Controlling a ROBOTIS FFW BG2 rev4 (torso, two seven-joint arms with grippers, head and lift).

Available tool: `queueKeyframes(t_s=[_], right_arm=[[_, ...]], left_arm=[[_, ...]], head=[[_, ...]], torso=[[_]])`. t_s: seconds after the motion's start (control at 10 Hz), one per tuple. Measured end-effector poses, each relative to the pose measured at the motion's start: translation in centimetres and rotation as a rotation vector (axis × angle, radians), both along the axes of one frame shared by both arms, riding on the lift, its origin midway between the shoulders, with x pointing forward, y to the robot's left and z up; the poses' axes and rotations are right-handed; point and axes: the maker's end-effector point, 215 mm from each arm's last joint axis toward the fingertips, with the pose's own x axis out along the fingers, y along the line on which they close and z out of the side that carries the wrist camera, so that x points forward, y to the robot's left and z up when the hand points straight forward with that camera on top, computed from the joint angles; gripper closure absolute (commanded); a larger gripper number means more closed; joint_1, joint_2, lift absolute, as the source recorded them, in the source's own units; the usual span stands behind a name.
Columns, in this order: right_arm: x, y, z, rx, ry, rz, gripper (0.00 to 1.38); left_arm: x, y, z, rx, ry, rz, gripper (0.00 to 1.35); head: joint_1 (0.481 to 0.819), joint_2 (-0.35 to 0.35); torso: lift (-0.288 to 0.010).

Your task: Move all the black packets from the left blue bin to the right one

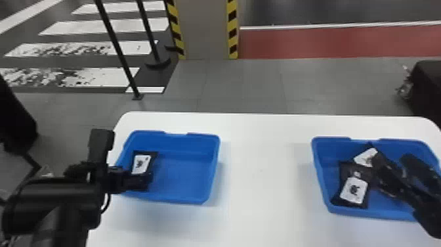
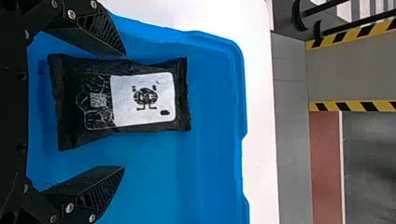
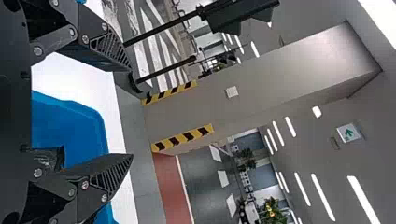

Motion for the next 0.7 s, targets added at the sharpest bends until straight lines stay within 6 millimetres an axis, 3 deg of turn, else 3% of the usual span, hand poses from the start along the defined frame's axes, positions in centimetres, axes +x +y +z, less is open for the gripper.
queueKeyframes(t_s=[0.1, 0.2, 0.3, 0.6, 0.7], right_arm=[[0.0, 0.1, -0.2, 0.003, 0.004, 0.003, 0.40], [0.0, 0.1, -0.2, 0.006, 0.005, 0.005, 0.40], [0.1, 0.1, -0.4, 0.012, 0.006, 0.006, 0.40], [0.0, 0.3, -0.6, 0.030, 0.010, 0.012, 0.40], [-0.1, 0.3, -0.7, 0.033, 0.011, 0.012, 0.40]], left_arm=[[0.0, 0.3, -1.1, 0.000, 0.022, 0.001, 0.34], [0.3, 0.3, -2.2, -0.003, 0.046, -0.007, 0.70], [0.6, 0.1, -2.9, -0.009, 0.065, -0.012, 0.98], [0.6, 0.5, -3.3, 0.001, 0.075, 0.007, 1.19], [1.1, 0.2, -2.9, 0.013, 0.053, -0.011, 1.20]], head=[[0.695, 0.159], [0.695, 0.159], [0.695, 0.157], [0.695, 0.162], [0.695, 0.161]], torso=[[-0.110], [-0.110], [-0.110], [-0.110], [-0.110]])
